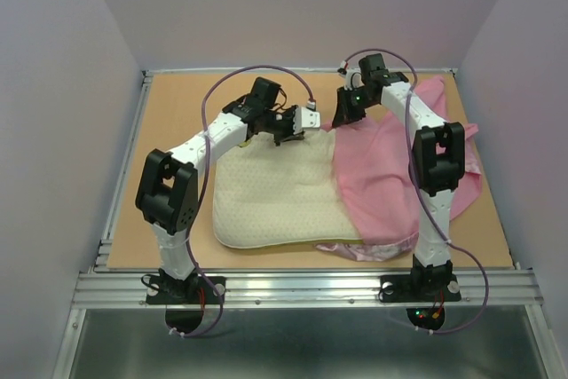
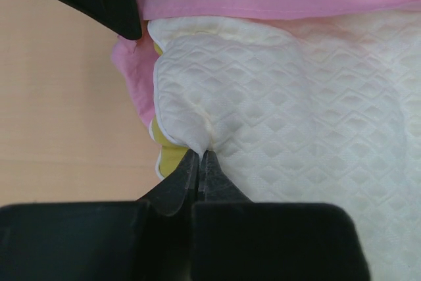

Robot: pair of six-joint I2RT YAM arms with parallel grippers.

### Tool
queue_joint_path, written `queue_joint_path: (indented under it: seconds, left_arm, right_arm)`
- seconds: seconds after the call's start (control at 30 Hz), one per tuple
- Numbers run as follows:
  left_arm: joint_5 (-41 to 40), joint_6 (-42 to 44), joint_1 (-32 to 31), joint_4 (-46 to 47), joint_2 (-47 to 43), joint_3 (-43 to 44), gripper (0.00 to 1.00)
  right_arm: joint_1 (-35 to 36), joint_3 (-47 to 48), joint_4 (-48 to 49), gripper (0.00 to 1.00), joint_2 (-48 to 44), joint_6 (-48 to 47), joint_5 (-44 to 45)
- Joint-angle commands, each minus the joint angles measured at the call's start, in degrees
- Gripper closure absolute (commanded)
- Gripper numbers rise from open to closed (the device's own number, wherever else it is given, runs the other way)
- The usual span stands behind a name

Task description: Put the pillow into the pillowcase

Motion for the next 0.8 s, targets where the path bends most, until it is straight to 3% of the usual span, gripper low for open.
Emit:
queue_joint_path:
  seconds: [0.0,0.03,0.17,0.23,0.4,0.5,0.73,0.77]
  left_arm:
    - [4.2,3.05,-1.43,2.33,-5.28,-1.86,1.0]
    - [3.94,3.4,-1.34,2.15,-5.71,-2.13,1.0]
    - [3.94,3.15,-1.6,2.33,-5.81,-2.57,1.0]
    - [4.46,1.31,-1.69,4.07,-5.81,-2.48,1.0]
    - [6.83,-13.7,-1.87,16.63,-6.07,-1.69,1.0]
    - [7.63,-22.95,-2.21,25.07,-6.77,-2.74,1.0]
    - [1.58,-29.36,-1.17,35.7,-12.13,-10.99,1.0]
    - [0.52,-35.21,-0.38,37.47,-12.48,-12.48,1.0]
  right_arm:
    - [1.4,-1.73,2.17,0.91,-3.15,-0.6,1.55]
    - [1.48,-1.82,2.25,0.99,-2.63,-0.69,2.43]
    - [1.48,-1.21,3.13,0.99,-2.62,-0.08,0.43]
    - [1.48,0.37,4.44,0.99,-3.23,2.03,-5.98]
    - [3.5,1.52,12.96,0.99,-8.23,15.29,-20.47]
    - [6.58,1.26,18.59,0.99,-9.47,20.92,-21.38]
    - [9.04,2.05,26.23,0.99,-6.76,28.75,-17.34]
    - [9.22,1.26,27.73,1.0,-6.32,30.93,-17.6]
